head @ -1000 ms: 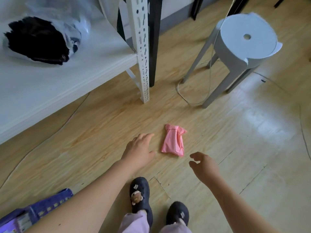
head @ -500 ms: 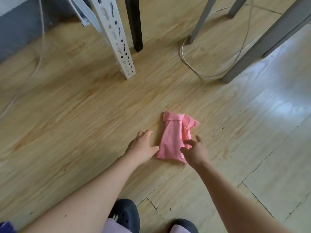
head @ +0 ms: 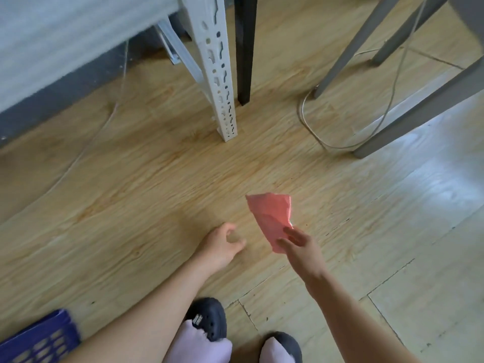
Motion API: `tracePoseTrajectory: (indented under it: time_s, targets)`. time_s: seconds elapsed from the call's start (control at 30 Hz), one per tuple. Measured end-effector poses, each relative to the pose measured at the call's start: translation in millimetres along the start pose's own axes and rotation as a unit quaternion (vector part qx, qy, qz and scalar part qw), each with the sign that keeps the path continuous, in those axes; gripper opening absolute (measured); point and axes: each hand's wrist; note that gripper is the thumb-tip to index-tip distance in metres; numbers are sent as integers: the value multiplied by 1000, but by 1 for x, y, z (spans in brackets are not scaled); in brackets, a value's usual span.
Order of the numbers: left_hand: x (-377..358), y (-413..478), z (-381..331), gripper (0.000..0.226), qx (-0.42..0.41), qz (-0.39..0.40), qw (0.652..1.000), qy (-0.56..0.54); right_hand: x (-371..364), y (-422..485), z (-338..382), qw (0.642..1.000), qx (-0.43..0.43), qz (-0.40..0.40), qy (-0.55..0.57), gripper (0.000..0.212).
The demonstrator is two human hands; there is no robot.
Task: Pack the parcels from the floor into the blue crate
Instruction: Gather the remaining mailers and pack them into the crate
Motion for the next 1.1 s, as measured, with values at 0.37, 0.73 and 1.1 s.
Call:
tracePoseTrajectory:
  time_s: [0.37,0.73,1.1]
  targets:
    - [86,-199,-31,40,166,-17,819,-550,-7,-208,149,977,157,34,-140,45]
    - [119,-346,55,42,115,-193,828,-513,-42,-282,197,977,87,14,-192,25]
    - [137,-434,208,35,30,-213,792,-572,-198,-352,216,955,118,220,-157,16]
Point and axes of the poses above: each hand's wrist, its own y-axis towards the middle knuckle, its own x-axis out of the back of the hand, z = x × y, and after that the axes turned 5 degrees about z, right-handed
